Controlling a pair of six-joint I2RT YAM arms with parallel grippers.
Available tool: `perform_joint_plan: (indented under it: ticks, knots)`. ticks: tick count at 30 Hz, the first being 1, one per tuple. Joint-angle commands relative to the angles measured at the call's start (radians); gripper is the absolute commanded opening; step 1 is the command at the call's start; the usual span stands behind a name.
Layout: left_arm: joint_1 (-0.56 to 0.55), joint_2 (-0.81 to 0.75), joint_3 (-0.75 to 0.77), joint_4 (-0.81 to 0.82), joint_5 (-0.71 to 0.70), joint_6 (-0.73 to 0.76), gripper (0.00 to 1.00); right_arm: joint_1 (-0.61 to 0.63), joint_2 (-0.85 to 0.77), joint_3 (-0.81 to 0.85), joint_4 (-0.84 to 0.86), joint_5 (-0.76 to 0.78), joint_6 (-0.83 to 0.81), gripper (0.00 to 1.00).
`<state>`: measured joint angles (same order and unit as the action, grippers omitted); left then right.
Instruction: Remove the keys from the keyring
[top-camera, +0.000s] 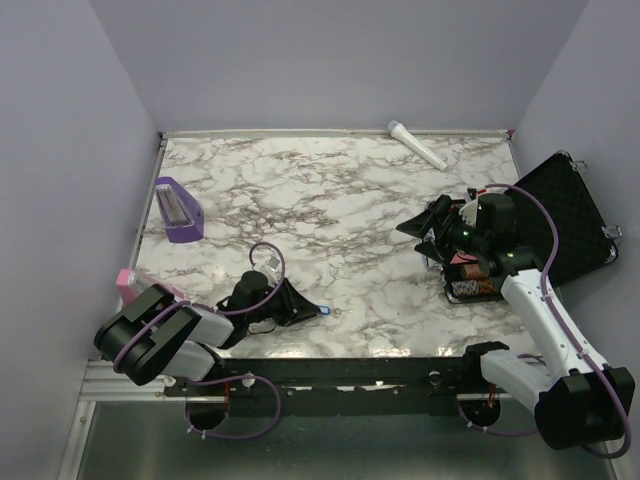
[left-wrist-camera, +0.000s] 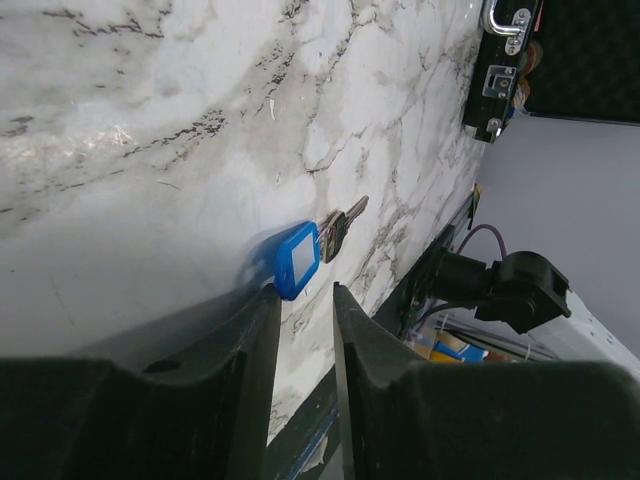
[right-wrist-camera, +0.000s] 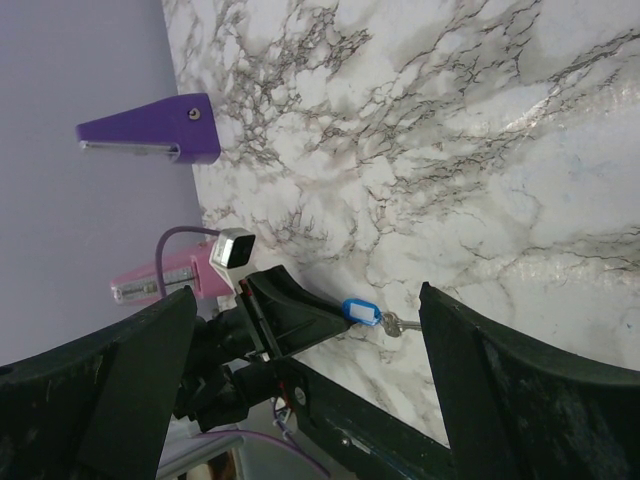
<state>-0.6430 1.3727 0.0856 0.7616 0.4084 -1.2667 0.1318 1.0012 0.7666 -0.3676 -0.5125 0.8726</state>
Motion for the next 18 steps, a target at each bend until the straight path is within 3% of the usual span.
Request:
perform_joint_plan:
  ticks: [1, 7, 14, 18]
  knots:
    - [-0.004, 0.034, -0.024, 0.100, -0.029, 0.004, 0.32, 0.006, 0.004, 0.005, -0.007, -0.017, -0.015, 1.00]
    - [-0.003, 0.100, -0.026, 0.205, -0.025, -0.017, 0.23, 0.008, 0.005, 0.007, -0.008, -0.018, -0.020, 1.00]
    - [-0.003, 0.210, -0.041, 0.387, 0.001, -0.054, 0.01, 0.008, 0.005, 0.014, -0.024, -0.015, -0.030, 1.00]
    - [-0.004, 0.232, -0.052, 0.424, 0.001, -0.060, 0.00, 0.008, 0.002, 0.013, -0.022, -0.023, -0.040, 1.00]
